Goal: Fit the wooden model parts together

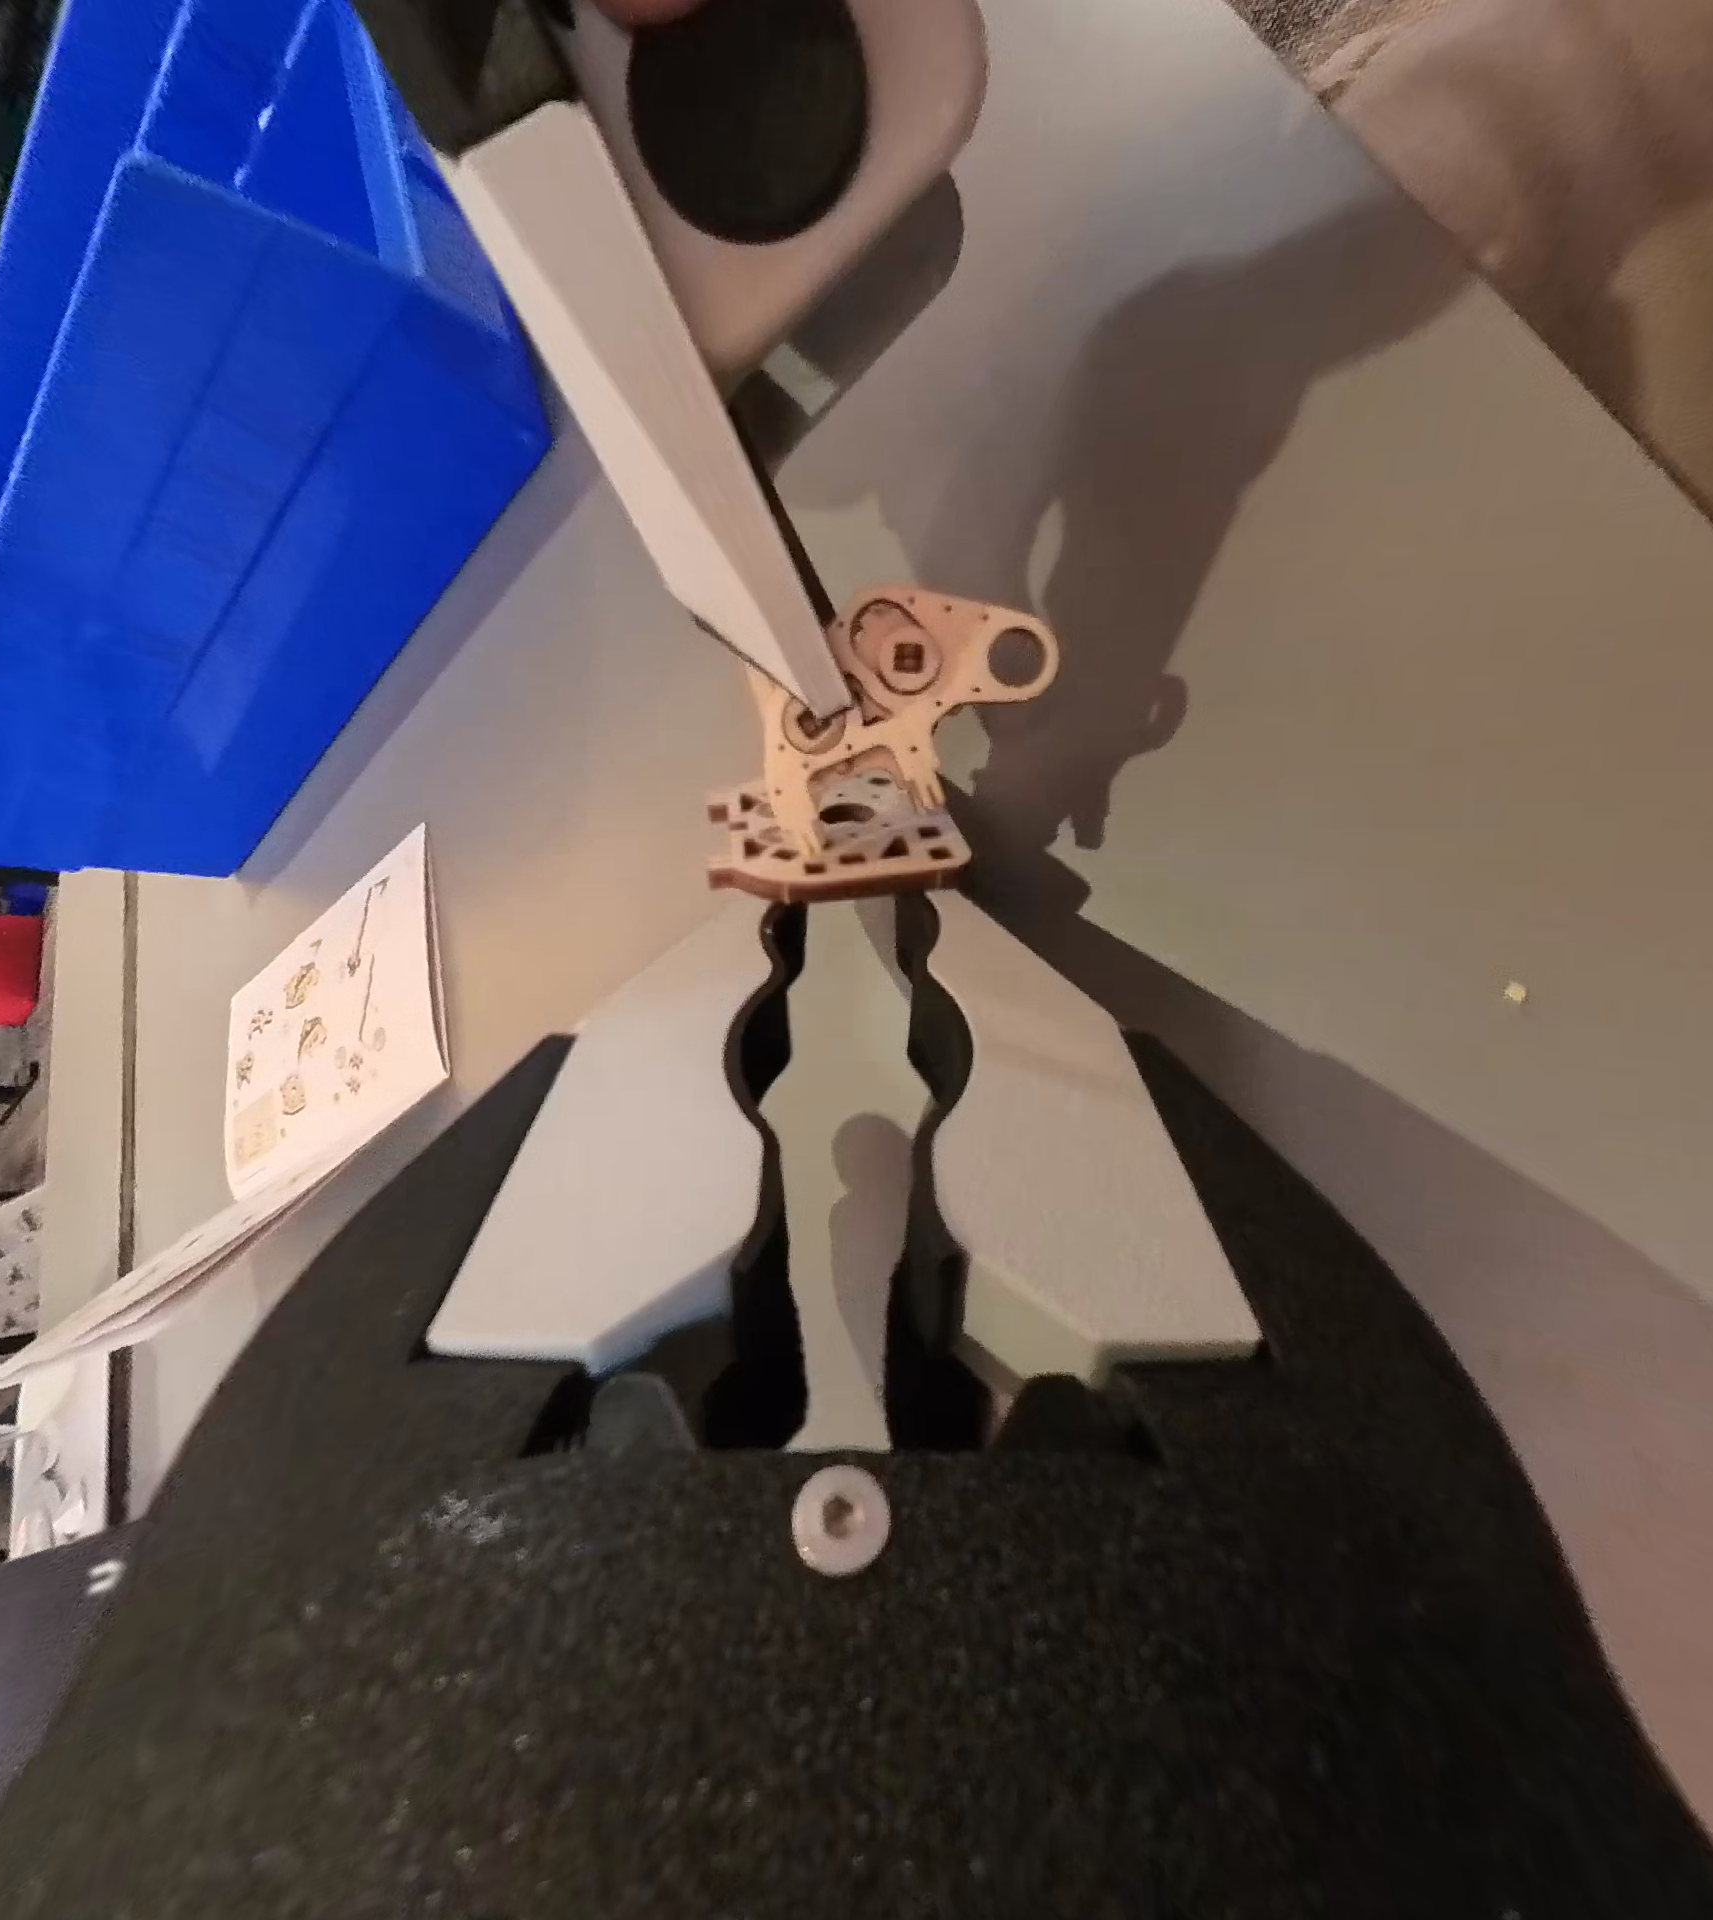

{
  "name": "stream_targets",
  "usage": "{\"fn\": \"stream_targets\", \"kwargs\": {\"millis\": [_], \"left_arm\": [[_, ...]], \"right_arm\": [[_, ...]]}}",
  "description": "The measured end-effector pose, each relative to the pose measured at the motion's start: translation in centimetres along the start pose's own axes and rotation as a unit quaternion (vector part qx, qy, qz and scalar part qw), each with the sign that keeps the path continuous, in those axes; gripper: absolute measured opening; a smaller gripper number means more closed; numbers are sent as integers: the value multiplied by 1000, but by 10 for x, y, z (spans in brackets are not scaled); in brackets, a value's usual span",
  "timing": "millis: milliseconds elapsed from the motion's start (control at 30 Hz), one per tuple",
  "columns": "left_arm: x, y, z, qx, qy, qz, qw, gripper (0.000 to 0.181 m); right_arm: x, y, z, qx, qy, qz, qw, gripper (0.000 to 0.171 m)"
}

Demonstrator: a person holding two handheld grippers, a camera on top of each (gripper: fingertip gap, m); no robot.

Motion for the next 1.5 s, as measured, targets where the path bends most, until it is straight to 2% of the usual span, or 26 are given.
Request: {"fn": "stream_targets", "kwargs": {"millis": [200,333,767,1033,1300,1500], "left_arm": [[-5,1,2,11,-27,1,1000,13],[-4,4,-2,5,-56,0,998,0],[-5,6,1,34,-60,15,998,0],[-6,8,2,53,-50,32,997,0],[-6,5,6,52,-75,1,996,0],[-4,0,10,40,-98,-29,994,15]], "right_arm": [[4,3,4,-57,-7,-7,998,11],[6,4,6,-84,2,-20,996,11],[12,5,7,-108,12,16,994,11],[11,6,9,-141,0,8,990,11],[11,1,-1,-39,35,-15,999,11],[8,-1,-4,28,65,-21,997,12]]}}
Point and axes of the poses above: each gripper's, where its closed fingertips meet, y out along the fingers, x out of its top, z = x × y across the jaws, the point moved 5 cm from there along -y, back along the fingers, and after that the axes turned 1 degree about y, right-handed, at the moved point
